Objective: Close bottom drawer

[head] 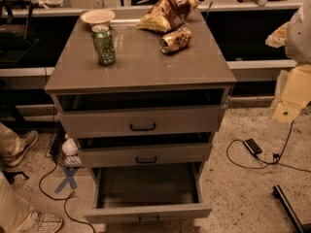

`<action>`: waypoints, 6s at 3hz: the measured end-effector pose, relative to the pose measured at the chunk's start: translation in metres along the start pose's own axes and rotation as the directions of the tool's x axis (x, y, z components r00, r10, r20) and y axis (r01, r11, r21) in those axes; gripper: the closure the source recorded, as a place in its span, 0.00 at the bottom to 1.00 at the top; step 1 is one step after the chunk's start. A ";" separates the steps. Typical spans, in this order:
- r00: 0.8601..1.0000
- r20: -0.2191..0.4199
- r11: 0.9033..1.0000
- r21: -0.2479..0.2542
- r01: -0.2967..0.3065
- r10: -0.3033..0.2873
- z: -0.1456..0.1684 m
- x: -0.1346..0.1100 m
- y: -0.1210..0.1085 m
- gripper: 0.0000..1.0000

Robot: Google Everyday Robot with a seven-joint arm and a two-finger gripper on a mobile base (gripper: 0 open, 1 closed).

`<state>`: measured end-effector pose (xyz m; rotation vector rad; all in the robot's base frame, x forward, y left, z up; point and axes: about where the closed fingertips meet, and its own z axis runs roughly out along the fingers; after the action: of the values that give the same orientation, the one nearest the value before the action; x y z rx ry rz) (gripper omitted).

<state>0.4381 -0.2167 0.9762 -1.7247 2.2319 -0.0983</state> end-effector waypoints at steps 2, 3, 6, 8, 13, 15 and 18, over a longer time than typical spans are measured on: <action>0.996 0.057 0.995 -0.072 -0.068 0.072 0.034 -0.006 0.020 0.00; 0.951 0.174 0.952 -0.213 -0.218 0.257 0.095 -0.035 0.065 0.00; 0.860 0.232 0.834 -0.449 -0.319 0.454 0.201 -0.099 0.138 0.00; 0.812 -0.032 0.649 -0.583 -0.489 0.583 0.396 -0.063 0.196 0.00; 0.556 -0.302 0.290 -0.611 -0.736 0.775 0.597 0.043 0.281 0.00; 0.454 -0.313 0.193 -0.606 -0.772 0.834 0.692 0.081 0.278 0.02; 0.472 -0.287 0.237 -0.586 -0.775 0.834 0.800 0.053 0.231 0.71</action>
Offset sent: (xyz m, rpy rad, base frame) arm -0.0254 0.0573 -0.1335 0.3412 0.2444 -0.1379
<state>0.4430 -0.0950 0.1512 -0.4186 2.9747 1.1226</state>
